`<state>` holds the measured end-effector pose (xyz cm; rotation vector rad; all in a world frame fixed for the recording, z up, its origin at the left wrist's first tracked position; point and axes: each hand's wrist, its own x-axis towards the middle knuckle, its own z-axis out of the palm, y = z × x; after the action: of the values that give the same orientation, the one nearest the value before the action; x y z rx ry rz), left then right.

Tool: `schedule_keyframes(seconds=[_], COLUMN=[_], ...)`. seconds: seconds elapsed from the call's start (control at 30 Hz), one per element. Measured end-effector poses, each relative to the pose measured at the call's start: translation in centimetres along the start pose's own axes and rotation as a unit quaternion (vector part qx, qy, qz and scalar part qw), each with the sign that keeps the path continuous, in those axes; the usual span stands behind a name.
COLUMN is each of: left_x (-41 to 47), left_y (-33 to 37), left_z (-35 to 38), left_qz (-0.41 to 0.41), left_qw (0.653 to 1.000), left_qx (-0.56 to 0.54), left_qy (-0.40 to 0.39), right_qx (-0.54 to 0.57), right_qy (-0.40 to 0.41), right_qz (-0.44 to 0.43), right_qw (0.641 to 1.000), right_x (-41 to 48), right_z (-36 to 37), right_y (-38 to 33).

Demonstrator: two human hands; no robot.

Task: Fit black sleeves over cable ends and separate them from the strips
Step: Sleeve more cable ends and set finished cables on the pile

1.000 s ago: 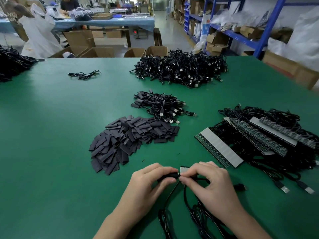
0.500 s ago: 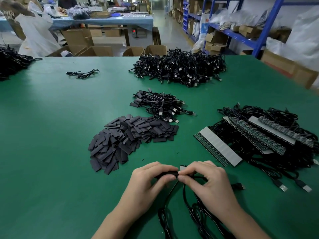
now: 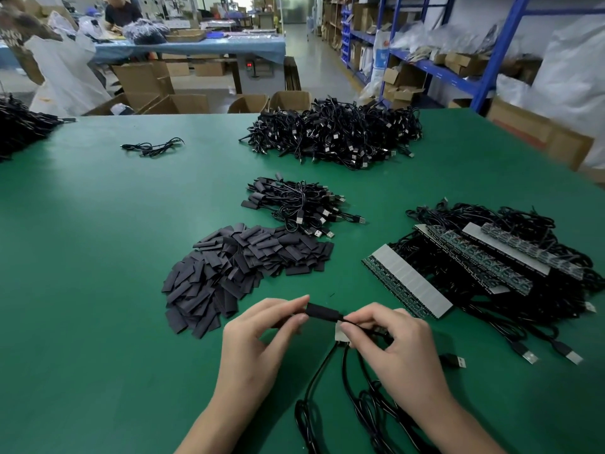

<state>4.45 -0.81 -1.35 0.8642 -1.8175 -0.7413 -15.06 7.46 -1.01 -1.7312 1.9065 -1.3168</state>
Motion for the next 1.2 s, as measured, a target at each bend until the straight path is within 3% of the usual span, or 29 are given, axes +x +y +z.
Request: schedule_keyframes(seconds=[0.17,0.5,0.6,0.77,1.0,1.2], left_x=[-0.2,-0.2,-0.3,0.1,0.8,0.9], left_y=[0.8,0.9,0.8,0.6,-0.5,-1.1], left_z=[0.3,0.3,0.3,0.3,-0.6,-1.0], left_qz=[0.034,-0.009,-0.059,-0.192,-0.239,-0.236], left_qw=[0.998,0.998,0.996,0.951,0.925,0.926], left_qx=[0.034,-0.022,-0.058,-0.242,-0.283,-0.274], left_qy=[-0.027,-0.051,-0.024,-0.004,0.084,0.109], right_qx=[0.015,0.016,0.014,-0.014,-0.140,-0.103], right_qy=[0.007,0.005,-0.005,-0.040,-0.108,-0.071], right_qz=[0.013,0.017,0.014,-0.002,-0.024,0.018], right_qw=[1.000,1.000,1.000,0.999,0.984,0.992], right_x=[-0.1,-0.3,-0.3,-0.2,0.8,1.0], right_z=[0.1,0.6,0.6,0.6,-0.6,-0.8], right_y=[-0.2,-0.3,-0.4,-0.5,0.2,0.5])
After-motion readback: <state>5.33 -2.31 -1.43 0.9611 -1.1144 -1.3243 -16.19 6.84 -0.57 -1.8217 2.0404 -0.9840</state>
